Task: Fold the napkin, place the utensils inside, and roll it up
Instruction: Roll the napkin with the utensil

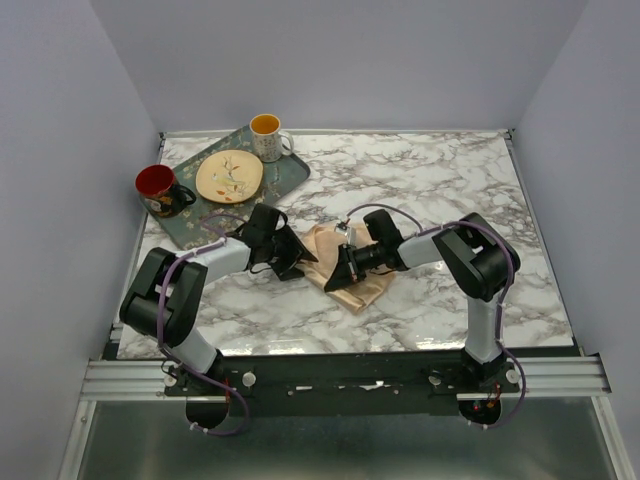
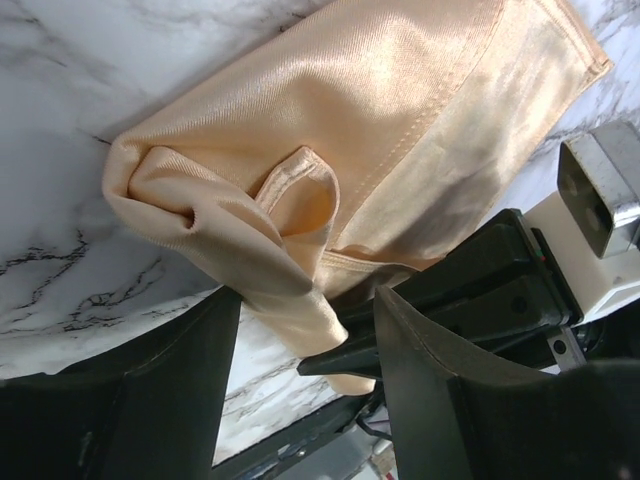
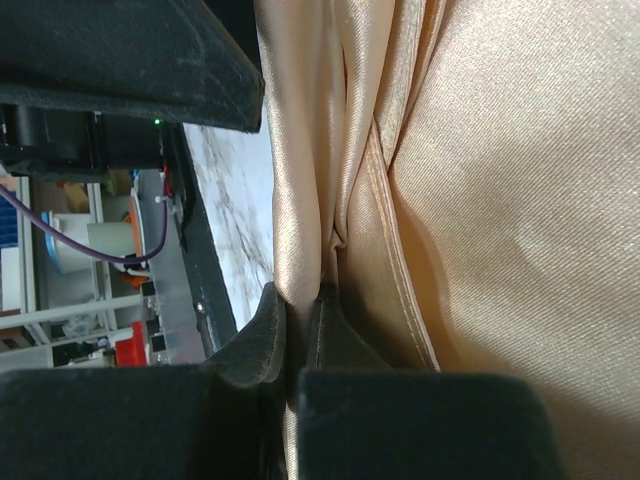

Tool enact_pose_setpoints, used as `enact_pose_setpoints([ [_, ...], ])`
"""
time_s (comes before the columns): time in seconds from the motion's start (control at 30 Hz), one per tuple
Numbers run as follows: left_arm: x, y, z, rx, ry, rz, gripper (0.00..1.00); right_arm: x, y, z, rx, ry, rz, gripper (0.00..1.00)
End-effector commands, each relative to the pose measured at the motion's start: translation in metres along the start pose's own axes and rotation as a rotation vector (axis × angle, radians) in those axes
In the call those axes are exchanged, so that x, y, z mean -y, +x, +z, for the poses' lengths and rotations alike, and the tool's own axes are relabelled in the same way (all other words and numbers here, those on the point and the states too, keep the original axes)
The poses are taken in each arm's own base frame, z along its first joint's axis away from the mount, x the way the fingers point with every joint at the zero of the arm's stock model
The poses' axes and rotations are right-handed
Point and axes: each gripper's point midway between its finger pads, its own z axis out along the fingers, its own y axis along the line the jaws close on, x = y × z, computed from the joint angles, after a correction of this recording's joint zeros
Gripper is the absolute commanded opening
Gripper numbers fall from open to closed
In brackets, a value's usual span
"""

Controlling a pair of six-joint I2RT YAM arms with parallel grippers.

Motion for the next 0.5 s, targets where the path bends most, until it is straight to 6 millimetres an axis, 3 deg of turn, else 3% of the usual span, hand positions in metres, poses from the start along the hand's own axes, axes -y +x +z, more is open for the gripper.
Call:
enact_pose_setpoints([
  [0.0, -0.002, 0.010, -0.002, -0.021, -0.017, 0.052, 0.63, 0.024, 0.028, 0.004, -0.037, 0.064, 0.115, 0.01],
  [0.23, -0.006, 0.008, -0.024, 0.048, -0.038, 0.072, 0.57, 0.026, 0.026, 0.004, -0.034, 0.068, 0.112, 0.00],
  [0.47, -0.004, 0.015, -0.013, -0.001, 0.001, 0.001, 0.55, 0.013, 0.025, 0.003, -0.038, -0.006, 0.133, 0.01],
])
